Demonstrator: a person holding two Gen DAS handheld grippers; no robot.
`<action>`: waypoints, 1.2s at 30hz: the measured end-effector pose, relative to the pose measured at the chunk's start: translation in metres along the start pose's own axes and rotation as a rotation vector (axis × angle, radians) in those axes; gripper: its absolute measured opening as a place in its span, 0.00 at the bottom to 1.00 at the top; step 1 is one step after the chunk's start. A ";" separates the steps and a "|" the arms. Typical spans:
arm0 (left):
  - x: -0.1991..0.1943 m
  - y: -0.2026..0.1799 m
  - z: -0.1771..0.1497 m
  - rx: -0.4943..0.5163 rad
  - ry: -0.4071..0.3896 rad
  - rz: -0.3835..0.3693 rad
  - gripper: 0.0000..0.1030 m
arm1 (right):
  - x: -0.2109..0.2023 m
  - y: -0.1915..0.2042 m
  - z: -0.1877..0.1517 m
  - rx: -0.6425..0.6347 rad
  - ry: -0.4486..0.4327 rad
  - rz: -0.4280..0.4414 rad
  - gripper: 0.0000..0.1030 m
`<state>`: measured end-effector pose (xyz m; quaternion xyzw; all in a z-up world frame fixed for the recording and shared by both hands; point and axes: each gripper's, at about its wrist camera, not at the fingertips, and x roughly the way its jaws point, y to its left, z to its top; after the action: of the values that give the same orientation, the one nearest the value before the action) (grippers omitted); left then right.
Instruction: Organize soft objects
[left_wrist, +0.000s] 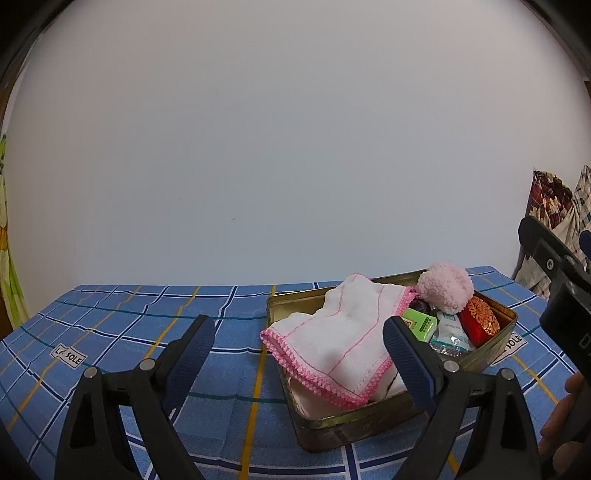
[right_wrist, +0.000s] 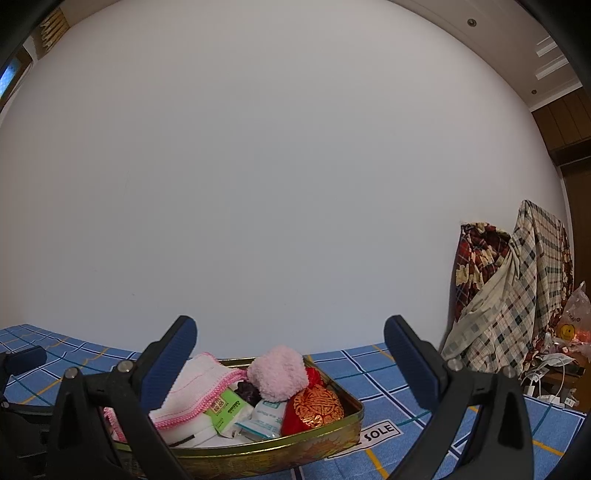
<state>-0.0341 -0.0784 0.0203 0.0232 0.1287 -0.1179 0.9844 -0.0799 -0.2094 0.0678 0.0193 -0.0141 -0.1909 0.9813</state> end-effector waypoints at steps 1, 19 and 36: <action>0.000 0.000 0.000 0.001 0.001 0.000 0.91 | 0.000 0.000 0.000 0.001 0.001 0.000 1.00; -0.001 0.001 0.000 0.005 -0.002 0.000 0.92 | 0.000 -0.002 0.000 0.006 0.002 0.003 1.00; -0.001 0.002 0.000 0.003 -0.001 0.002 0.92 | -0.001 -0.003 0.001 0.006 0.002 0.004 1.00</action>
<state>-0.0343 -0.0766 0.0207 0.0248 0.1279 -0.1171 0.9845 -0.0817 -0.2118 0.0682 0.0224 -0.0136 -0.1890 0.9816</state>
